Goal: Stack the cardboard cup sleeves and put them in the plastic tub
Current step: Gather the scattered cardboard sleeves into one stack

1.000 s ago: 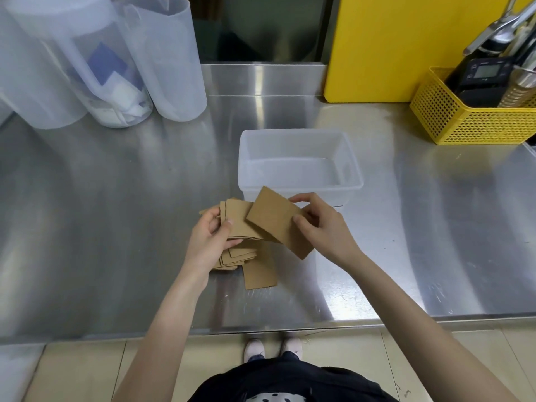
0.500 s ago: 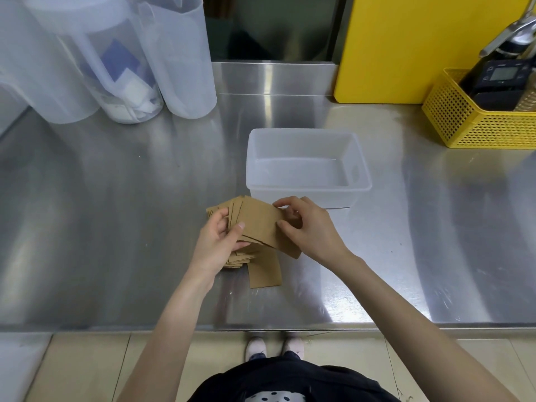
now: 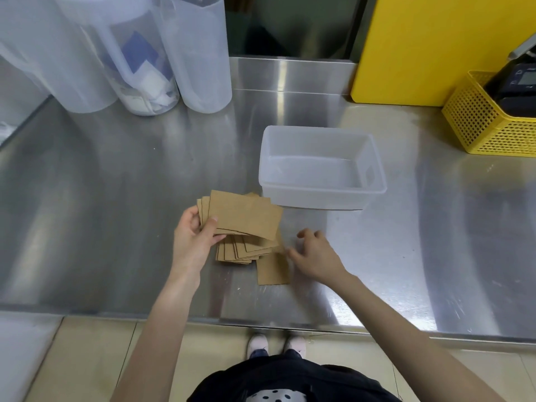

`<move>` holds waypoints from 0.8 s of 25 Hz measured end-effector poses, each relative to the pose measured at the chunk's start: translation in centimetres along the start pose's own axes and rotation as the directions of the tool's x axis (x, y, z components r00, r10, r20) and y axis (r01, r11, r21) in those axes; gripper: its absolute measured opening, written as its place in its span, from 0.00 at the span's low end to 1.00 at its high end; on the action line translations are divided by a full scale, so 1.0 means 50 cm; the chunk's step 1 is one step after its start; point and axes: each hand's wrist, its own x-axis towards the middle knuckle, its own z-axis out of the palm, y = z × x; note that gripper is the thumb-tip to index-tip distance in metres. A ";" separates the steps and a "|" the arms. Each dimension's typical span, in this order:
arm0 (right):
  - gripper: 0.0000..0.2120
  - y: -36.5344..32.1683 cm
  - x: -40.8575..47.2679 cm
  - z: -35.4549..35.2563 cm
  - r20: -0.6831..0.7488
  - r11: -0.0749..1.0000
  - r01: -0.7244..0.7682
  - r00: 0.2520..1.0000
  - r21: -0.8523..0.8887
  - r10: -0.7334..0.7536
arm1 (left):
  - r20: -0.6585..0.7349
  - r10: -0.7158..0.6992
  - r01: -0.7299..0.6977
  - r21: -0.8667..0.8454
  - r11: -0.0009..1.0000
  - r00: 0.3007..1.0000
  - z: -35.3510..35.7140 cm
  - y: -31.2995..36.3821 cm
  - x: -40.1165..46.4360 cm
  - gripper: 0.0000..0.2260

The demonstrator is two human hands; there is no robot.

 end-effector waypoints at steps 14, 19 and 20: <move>0.36 -0.055 0.016 0.064 -0.036 0.964 -0.047 0.999 -0.261 0.040 | -0.036 -0.002 0.003 0.008 1.000 0.999 -0.005 0.003 0.000 0.13; 0.32 -0.052 0.014 0.059 -0.060 0.976 -0.089 0.995 -0.199 0.078 | -0.021 0.008 -0.007 0.016 1.000 1.000 -0.002 0.006 -0.003 0.10; 0.30 -0.050 0.012 0.056 -0.065 0.981 -0.087 0.995 -0.175 0.077 | -0.021 0.010 -0.010 0.016 1.000 1.000 -0.001 0.007 -0.004 0.09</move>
